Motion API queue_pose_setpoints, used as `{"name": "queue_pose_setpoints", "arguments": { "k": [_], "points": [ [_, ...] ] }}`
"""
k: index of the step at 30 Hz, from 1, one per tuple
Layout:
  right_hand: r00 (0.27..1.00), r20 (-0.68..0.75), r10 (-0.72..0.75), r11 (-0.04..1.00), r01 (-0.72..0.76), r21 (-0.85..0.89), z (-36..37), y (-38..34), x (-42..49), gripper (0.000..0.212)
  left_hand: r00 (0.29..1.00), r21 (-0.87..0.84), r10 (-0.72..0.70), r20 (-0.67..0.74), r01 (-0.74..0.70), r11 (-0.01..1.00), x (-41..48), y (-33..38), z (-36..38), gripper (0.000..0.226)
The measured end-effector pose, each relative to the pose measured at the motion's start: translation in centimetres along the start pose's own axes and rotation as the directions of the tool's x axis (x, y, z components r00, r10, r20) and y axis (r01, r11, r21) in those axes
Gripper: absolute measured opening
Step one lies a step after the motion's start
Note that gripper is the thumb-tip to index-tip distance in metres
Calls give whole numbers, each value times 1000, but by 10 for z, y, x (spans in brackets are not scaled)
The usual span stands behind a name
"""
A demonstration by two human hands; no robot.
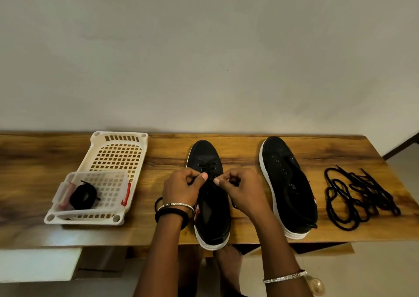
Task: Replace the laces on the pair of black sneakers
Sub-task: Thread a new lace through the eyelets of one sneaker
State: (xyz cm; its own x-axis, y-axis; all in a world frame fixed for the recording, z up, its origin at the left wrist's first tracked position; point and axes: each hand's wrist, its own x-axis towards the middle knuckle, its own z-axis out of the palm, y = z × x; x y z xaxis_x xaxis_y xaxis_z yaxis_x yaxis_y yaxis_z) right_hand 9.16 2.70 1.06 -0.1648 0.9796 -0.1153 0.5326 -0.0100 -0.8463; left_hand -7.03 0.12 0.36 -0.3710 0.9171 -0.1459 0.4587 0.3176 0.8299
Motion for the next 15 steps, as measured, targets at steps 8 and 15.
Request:
{"name": "queue_pose_setpoints", "arguments": {
  "k": [8, 15],
  "points": [
    [986, -152, 69, 993, -83, -85, 11, 3, 0, 19, 996, -40, -84, -37, 82, 996, 0, 0, -4, 8],
    [968, -210, 135, 983, -158, -97, 14, -1, -6, 18, 983, -116, -177, -54, 170, 979, -5, 1, -3, 13]
  ]
}}
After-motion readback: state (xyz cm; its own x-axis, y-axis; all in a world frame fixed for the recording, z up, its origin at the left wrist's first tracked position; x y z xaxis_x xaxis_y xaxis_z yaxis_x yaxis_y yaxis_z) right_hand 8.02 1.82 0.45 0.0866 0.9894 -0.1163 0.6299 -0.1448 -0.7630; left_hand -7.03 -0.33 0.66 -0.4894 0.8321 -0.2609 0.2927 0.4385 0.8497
